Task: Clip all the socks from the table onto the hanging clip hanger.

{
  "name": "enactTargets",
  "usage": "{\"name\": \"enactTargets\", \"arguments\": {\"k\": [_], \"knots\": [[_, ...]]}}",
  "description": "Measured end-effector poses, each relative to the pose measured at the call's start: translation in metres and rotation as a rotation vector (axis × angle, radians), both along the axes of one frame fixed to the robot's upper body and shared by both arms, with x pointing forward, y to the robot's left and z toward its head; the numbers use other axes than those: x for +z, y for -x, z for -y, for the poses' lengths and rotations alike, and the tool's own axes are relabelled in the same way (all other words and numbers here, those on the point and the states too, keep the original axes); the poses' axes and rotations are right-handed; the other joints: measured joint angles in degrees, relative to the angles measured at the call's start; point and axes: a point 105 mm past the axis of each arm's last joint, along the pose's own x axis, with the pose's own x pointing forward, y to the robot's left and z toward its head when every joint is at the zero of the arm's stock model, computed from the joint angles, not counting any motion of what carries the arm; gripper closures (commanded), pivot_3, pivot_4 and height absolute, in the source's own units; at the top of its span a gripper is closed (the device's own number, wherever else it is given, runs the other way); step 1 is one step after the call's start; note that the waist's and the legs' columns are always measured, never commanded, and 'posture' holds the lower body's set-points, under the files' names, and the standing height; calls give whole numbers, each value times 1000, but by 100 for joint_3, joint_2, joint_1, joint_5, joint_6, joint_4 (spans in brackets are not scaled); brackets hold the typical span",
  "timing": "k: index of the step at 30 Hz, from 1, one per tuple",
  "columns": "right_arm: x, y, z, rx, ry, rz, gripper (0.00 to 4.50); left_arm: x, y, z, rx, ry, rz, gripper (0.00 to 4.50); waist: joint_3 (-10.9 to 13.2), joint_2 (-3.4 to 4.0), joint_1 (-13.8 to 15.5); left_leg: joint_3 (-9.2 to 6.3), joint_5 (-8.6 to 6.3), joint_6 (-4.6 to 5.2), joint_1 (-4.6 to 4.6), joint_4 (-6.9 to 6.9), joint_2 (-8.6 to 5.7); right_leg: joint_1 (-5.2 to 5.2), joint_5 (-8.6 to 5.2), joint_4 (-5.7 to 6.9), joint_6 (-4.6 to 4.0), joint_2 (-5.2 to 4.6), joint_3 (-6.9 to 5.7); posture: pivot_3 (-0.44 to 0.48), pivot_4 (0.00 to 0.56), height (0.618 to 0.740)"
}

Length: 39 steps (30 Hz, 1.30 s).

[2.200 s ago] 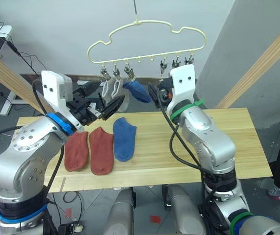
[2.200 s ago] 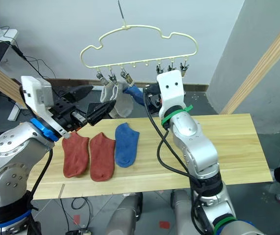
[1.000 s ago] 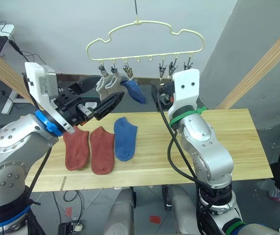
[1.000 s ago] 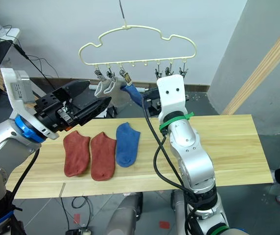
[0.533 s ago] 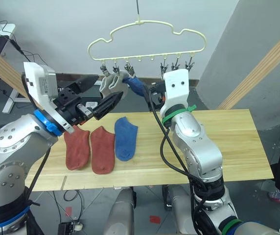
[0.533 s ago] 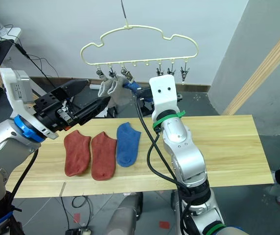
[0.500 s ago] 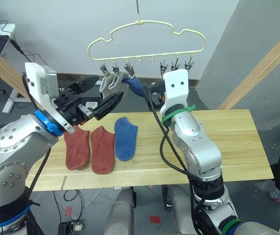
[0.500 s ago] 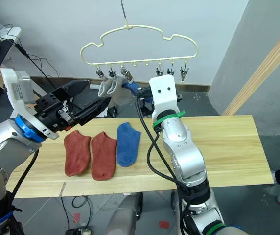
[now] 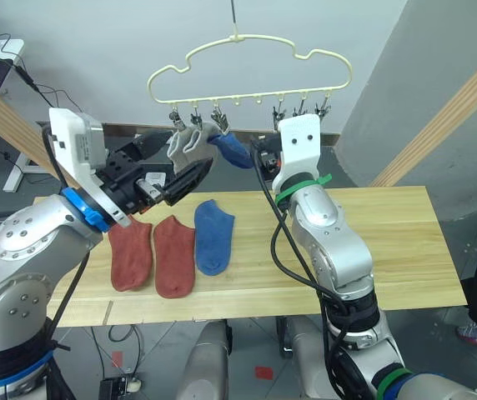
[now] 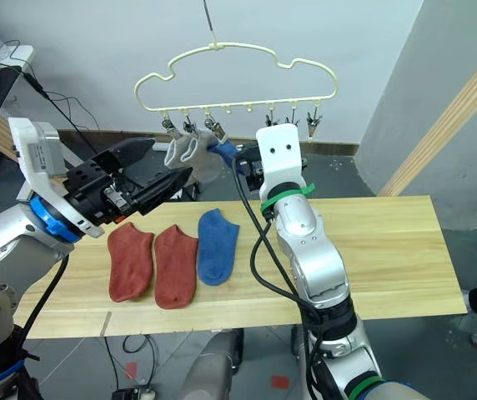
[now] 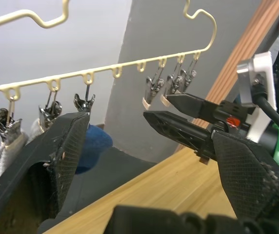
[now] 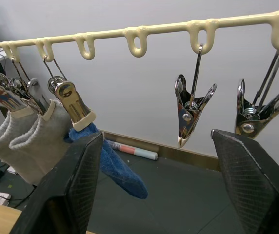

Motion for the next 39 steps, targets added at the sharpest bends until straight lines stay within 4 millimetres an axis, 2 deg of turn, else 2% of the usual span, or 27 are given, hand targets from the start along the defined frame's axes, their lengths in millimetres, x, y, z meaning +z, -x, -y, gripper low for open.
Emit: {"name": "enactTargets", "arguments": {"k": [5, 14, 23, 26, 31, 39], "knots": [[0, -7, 3, -23, -3, -4, 866, 3, -3, -1, 5, 5, 7, 0, 0, 0, -1, 0, 0, 0, 0, 0, 0, 0, 0, 2, 0, 0, -1, 45, 360, 740], [16, -18, 3, -34, -25, 44, 866, 16, 0, 7, -51, 78, 27, 0, 0, 0, -5, 2, 1, 0, 0, 0, 0, 0, 0, 1, -1, 0, -1, 42, 358, 740], [22, -21, 6, -52, -46, 68, 866, 14, 0, 7, -53, 72, 20, 0, 0, 0, -6, 4, 1, 1, 1, 1, 0, 0, 1, 4, -1, 0, 2, 46, 359, 740], [22, -21, 7, -52, -51, 67, 1474, 13, 1, 6, -55, 68, 26, 0, 0, 0, -6, 4, 1, 1, 1, 1, 0, 0, 1, 4, -1, 0, 1, 46, 358, 740], [22, -21, 6, -41, -63, 60, 3200, 13, 1, 5, -49, 59, 38, 0, 0, 0, -5, 4, 1, 1, 1, 1, 0, 0, 1, 4, -1, 0, 2, 48, 360, 740], [19, -23, 10, -58, -90, 32, 3200, 11, 1, 3, -43, 42, 44, 0, 0, 0, -5, 3, 1, 1, 1, 1, 0, 0, 1, 4, -1, -1, 1, 47, 356, 740]]}}
